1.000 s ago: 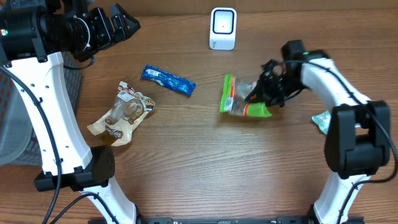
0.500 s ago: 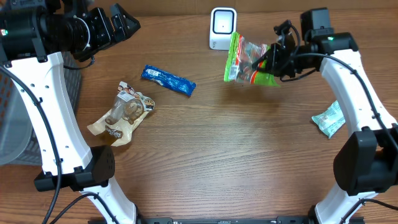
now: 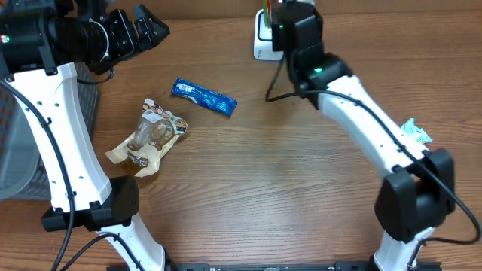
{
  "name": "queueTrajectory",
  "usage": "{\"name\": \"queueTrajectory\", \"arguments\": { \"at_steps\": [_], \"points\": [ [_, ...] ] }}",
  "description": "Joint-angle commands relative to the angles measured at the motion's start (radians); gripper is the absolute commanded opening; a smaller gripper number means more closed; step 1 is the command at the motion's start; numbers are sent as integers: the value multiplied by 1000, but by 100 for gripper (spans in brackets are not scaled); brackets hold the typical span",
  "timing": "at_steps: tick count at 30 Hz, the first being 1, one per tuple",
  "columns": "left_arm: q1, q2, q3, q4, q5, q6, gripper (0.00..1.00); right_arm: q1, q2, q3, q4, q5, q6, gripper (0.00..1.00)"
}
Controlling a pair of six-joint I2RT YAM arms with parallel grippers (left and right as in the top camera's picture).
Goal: Scan the item barcode
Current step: 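Lift the green snack bag and hold it over the white scanner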
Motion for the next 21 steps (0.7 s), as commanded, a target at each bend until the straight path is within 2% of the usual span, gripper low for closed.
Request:
{"name": "queueTrajectory", "arguments": {
  "at_steps": [1,12,21],
  "points": [
    [-6,-16,14,-1,-2,-13,100,-1,103,25,190,226,-238,4],
    [-6,-16,14,-1,-2,-13,100,-1,290,25,631,256,-587,4],
    [-6,-16,14,-1,-2,-13,100,-1,367,25,723,145,-720,4]
  ]
}}
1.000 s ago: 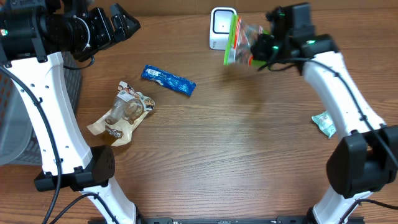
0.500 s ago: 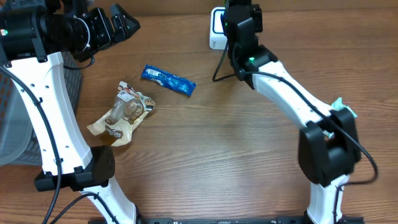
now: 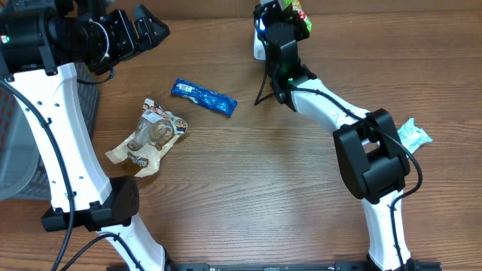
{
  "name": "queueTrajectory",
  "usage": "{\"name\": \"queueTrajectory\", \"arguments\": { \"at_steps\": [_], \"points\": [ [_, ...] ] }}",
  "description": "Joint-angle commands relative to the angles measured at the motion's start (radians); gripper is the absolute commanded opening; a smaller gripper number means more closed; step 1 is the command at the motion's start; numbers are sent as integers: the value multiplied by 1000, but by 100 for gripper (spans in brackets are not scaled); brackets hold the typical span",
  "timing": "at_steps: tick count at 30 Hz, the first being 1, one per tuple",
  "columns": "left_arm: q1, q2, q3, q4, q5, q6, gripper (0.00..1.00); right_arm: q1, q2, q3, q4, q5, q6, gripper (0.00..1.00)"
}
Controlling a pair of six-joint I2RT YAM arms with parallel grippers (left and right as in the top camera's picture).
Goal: Scan the item barcode
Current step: 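Lift the green snack bag and hold it over the white scanner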
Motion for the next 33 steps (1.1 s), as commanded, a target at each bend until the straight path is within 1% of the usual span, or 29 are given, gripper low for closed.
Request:
{"name": "queueTrajectory", "arguments": {
  "at_steps": [1,6,8,11,17,24,26,33],
  "points": [
    [-6,-16,14,1,-2,-13,100,0,20,23,43,-40,-96,4],
    [-6,-16,14,1,-2,-13,100,0,28,23,40,-77,-127,4],
    [-6,-16,14,1,-2,-13,100,-2,30,23,40,-115,-164,4],
    [-6,-16,14,1,-2,-13,100,-5,36,23,39,-175,-265,4],
    [-6,-16,14,1,-2,-13,100,-9,37,23,55,-220,-371,4],
    [-6,-16,14,1,-2,-13,100,-35,37,23,55,-298,-420,4],
    [-6,-16,14,1,-2,-13,100,-41,37,23,56,-298,-445,4],
    [-6,-16,14,1,-2,-13,100,-42,37,23,82,-298,-447,4]
  ]
}}
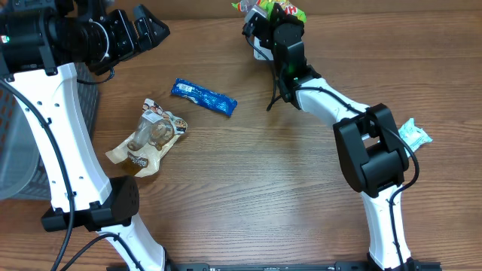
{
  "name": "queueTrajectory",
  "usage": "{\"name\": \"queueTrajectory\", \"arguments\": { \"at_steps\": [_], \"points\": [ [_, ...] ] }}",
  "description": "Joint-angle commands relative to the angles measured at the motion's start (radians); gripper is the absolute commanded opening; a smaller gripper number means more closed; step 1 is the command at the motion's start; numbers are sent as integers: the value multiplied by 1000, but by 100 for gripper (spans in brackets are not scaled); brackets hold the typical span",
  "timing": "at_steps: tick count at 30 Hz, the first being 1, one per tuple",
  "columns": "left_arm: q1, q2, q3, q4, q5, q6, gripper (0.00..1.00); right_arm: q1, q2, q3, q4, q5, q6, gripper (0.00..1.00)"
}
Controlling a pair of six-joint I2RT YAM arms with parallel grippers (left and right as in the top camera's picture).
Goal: Scan the item barcode
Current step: 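Lift the green snack bag and hold it over the white scanner, then carry the green snack bag right and drop it by the wipes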
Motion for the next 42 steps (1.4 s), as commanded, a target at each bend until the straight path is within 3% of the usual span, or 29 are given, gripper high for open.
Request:
{"name": "queueTrajectory", "arguments": {
  "at_steps": [1,23,30,36,42],
  "points": [
    [-6,-16,14,1,-2,-13,100,0,-3,23,41,-14,-7,4],
    [-6,-16,14,1,-2,-13,100,13,-6,23,46,-15,-7,4],
    [-6,-16,14,1,-2,-13,99,61,-69,23,-122,-5,19,4],
    [-6,-16,14,1,-2,-13,100,93,-246,23,-465,-39,282,4],
    [-6,-16,14,1,-2,-13,100,63,-504,23,-867,-311,687,4]
  ]
}}
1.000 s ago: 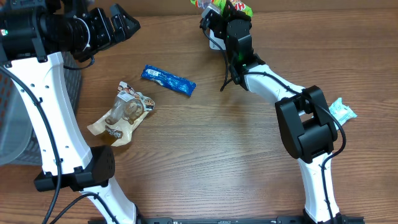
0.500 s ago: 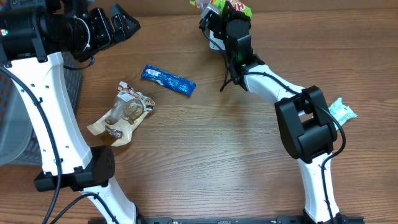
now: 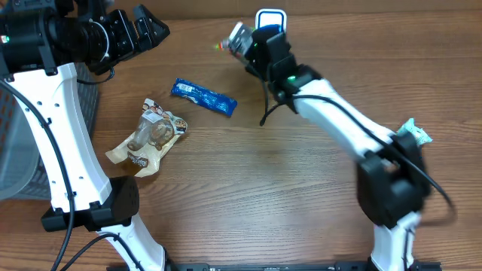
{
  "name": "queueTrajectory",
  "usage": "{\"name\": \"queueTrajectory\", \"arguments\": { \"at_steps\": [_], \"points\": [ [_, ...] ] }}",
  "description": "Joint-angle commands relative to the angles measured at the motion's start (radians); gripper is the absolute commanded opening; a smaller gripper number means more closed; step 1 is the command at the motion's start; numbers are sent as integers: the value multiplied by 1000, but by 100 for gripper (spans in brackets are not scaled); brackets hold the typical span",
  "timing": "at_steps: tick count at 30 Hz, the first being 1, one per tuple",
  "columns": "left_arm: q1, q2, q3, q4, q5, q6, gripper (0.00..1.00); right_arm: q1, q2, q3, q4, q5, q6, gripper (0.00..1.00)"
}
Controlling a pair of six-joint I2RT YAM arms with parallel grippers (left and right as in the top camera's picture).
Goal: Scan the item barcode
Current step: 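Carry the green snack bag right and drop it by the wipes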
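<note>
My right gripper (image 3: 242, 44) is shut on a small snack packet (image 3: 236, 35) whose silvery side shows, with a bit of green and red at its edge; it is blurred. It hangs above the table just left of and in front of the white barcode scanner (image 3: 269, 16), whose blue-rimmed window faces up at the back edge. My left gripper (image 3: 153, 27) is raised at the far left with its fingers apart and nothing in them.
A blue snack bar (image 3: 203, 97) and a brown-and-white snack bag (image 3: 151, 134) lie left of centre. A teal packet (image 3: 415, 132) sits at the right edge. A grey basket (image 3: 10, 150) stands at the far left. A black cable (image 3: 265, 105) trails down from the right arm.
My right gripper has moved left and toward the front with the packet, from over the scanner to beside it. The scanner window is now uncovered. The left arm has not moved.
My right gripper held the green packet over the scanner at the back edge. At the two later moments it was still there, with the packet turned and shifted a little left. Now it holds the packet clear of the scanner, to its left.
</note>
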Motion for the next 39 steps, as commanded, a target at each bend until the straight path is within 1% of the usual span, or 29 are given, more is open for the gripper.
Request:
{"name": "queueTrajectory", "arguments": {
  "at_steps": [1,2,3,7,10,13,17,20,26,27,28,29,31,32,34,35,37,39],
  "points": [
    [-6,-16,14,0,-2,-13,100,-43,-228,26,-118,-178,341,4],
    [-6,-16,14,0,-2,-13,100,-60,-266,26,-180,-203,407,4],
    [-6,-16,14,0,-2,-13,100,-89,-312,26,-261,-225,504,4],
    [-6,-16,14,0,-2,-13,100,-215,-404,26,-493,-240,760,4],
    [-6,-16,14,0,-2,-13,100,-338,-413,26,-628,-279,861,4],
    [-6,-16,14,0,-2,-13,100,-463,-382,5,-709,-327,933,4],
    [-6,-16,14,0,-2,-13,100,-600,-316,-67,-726,-332,1012,4],
    [-6,-16,14,0,-2,-13,100,-711,-222,-133,-702,-332,1020,4],
    [-6,-16,14,0,-2,-13,100,-818,-93,-153,-705,-332,1019,4],
    [-6,-16,14,0,-2,-13,100,-826,-83,-153,-706,-331,1019,8],
    [-6,-16,14,0,-2,-13,100,-834,-76,-153,-708,-331,1019,17],
    [-6,-16,14,0,-2,-13,100,-839,-74,-153,-710,-332,1020,32],
    [-6,-16,14,0,-2,-13,100,-840,-75,-153,-706,-360,1019,47],
    [-6,-16,14,0,-2,-13,100,-840,-76,-149,-707,-380,1018,49],
    [-6,-16,14,0,-2,-13,100,-840,-79,-144,-708,-428,1003,51],
    [-6,-16,14,0,-2,-13,100,-840,-82,-141,-708,-467,986,52],
    [-6,-16,14,0,-2,-13,100,-835,-91,-131,-711,-560,941,57],
    [-6,-16,14,0,-2,-13,100,-819,-106,-115,-715,-642,900,57]
  ]
}}
